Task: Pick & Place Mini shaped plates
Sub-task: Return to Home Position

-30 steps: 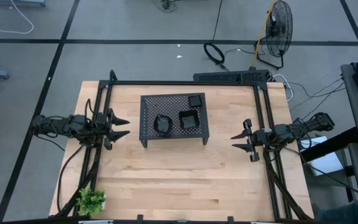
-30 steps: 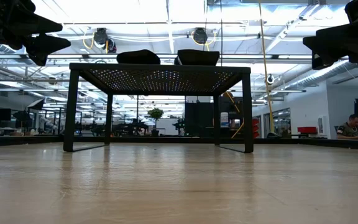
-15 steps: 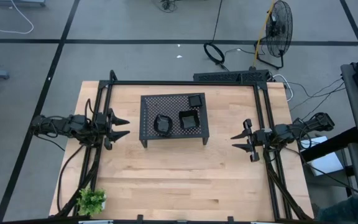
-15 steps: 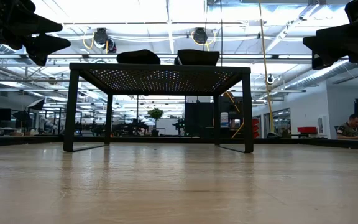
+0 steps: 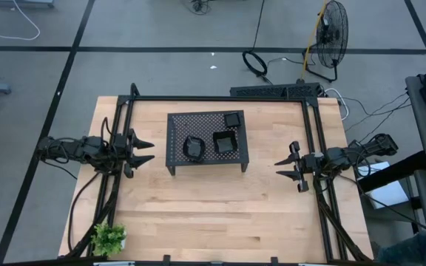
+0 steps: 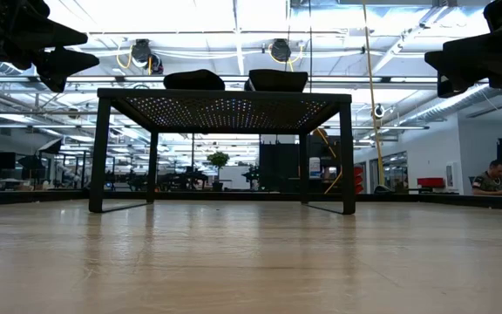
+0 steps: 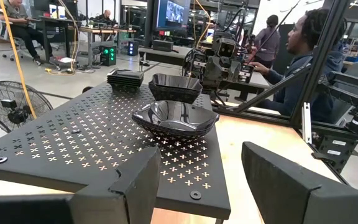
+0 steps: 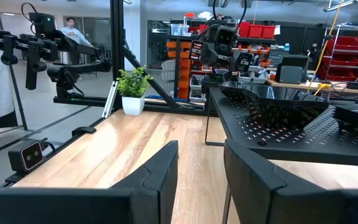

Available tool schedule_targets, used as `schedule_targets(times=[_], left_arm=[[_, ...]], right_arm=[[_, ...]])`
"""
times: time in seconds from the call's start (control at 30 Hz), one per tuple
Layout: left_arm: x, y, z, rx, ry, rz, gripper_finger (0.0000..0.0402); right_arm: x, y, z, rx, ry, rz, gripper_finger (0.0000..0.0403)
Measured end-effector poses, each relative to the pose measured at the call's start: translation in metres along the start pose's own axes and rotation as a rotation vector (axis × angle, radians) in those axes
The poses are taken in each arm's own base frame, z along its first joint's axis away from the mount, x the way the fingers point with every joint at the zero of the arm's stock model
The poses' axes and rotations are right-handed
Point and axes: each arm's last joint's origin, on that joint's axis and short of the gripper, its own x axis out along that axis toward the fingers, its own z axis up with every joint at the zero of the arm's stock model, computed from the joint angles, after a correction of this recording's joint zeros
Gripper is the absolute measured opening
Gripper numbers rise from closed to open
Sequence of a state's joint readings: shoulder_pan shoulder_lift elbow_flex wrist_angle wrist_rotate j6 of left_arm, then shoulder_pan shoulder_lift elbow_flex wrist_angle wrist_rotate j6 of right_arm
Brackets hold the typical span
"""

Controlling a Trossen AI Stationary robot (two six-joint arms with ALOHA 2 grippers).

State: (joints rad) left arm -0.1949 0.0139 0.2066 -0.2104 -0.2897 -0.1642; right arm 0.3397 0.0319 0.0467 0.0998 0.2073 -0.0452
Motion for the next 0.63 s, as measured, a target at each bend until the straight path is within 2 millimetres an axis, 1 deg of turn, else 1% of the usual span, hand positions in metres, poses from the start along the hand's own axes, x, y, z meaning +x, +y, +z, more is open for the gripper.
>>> schedule_targets(times=[0.4,0.63], left_arm=[[0.0,0.0,0.0,0.0,0.0,0.0,0.0228],[0.0,0.0,0.0,0.0,0.0,0.0,0.0228]], right_arm=[[0.0,0.0,0.0,0.0,0.0,0.0,0.0117],[0.0,0.0,0.0,0.0,0.0,0.0,0.0121]])
